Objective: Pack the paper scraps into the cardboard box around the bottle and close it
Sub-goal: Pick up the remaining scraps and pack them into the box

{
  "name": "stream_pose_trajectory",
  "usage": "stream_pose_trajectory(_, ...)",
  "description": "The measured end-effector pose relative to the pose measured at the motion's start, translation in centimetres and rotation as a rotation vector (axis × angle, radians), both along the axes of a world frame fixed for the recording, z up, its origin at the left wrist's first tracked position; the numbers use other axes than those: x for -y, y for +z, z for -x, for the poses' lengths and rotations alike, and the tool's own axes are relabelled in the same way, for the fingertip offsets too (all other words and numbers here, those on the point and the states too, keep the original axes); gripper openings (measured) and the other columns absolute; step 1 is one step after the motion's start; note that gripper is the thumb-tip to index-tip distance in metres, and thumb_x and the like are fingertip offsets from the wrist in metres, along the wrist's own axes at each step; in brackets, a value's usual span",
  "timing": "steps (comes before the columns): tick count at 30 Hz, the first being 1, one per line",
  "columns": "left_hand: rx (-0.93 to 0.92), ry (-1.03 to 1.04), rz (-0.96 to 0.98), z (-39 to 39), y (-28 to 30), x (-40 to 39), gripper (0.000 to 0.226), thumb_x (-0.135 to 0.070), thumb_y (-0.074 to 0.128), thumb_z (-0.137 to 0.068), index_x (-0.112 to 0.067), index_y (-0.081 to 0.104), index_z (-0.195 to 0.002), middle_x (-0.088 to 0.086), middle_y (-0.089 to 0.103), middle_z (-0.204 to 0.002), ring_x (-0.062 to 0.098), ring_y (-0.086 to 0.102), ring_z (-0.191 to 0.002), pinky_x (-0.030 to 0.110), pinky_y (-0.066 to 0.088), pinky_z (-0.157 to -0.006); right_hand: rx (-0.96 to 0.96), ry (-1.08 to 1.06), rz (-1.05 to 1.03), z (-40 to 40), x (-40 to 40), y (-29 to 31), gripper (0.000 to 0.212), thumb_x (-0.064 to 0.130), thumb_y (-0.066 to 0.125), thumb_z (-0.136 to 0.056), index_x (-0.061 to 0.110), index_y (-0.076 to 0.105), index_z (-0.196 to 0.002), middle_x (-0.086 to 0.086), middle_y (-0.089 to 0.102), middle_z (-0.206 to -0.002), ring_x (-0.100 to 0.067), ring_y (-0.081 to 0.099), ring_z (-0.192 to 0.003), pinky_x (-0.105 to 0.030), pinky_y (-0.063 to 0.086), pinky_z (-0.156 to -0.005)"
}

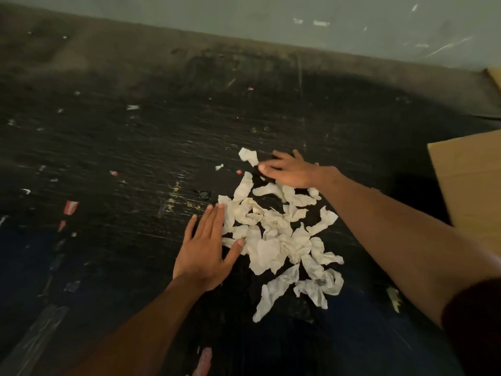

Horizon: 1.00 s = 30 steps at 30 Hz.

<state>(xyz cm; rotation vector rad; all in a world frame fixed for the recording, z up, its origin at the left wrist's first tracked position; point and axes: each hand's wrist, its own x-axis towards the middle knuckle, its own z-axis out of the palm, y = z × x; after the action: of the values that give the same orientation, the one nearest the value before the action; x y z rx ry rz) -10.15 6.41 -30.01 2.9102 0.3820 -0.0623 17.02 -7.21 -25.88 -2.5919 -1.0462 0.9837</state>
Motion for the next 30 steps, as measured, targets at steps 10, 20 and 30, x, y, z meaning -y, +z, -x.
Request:
stream_pose_trajectory(10, 0.387, 0.247, 0.458, -8.6, -1.9, -6.3, 0.071, -0.057, 0.040, -0.090, -0.011, 0.033, -0.143, 0.012, 0.023, -0.153, 0.025, 0.022, -0.143, 0.052, 0.030, -0.115, 0.025, -0.241, -0.488, 3.0, 3.9, 1.0, 0.038, 0.053, 0.043, -0.096, 0.035, 0.062, -0.123, 0.007, 0.042, -0.150, -0.011, 0.037, -0.137, -0.052, 0.030, -0.114)
stream_pose_trajectory(20, -0.190, -0.036, 0.304, -20.2, -3.1, -15.6, 0.099, -0.090, 0.011, -0.075, -0.033, 0.004, -0.156, 0.004, 0.006, -0.166, 0.029, -0.003, -0.152, 0.056, -0.005, -0.119, 0.033, -0.404, -0.229, -1.6, 1.6, -5.2, 0.076, 0.089, 0.020, -0.076, 0.063, -0.001, -0.145, 0.005, -0.014, -0.165, -0.027, -0.014, -0.150, -0.065, -0.016, -0.111)
stream_pose_trajectory(30, -0.411, -0.370, 0.176, -13.1, 1.3, -12.3, 0.134, -0.098, 0.041, -0.058, -0.032, -0.036, -0.145, 0.000, -0.020, -0.164, 0.024, -0.012, -0.151, 0.054, 0.002, -0.122, 0.193, 0.419, 0.005, 2.1, -1.8, -3.1, 0.114, 0.092, 0.049, -0.064, 0.054, -0.019, -0.147, 0.006, -0.031, -0.159, -0.023, -0.037, -0.142, -0.054, -0.023, -0.111)
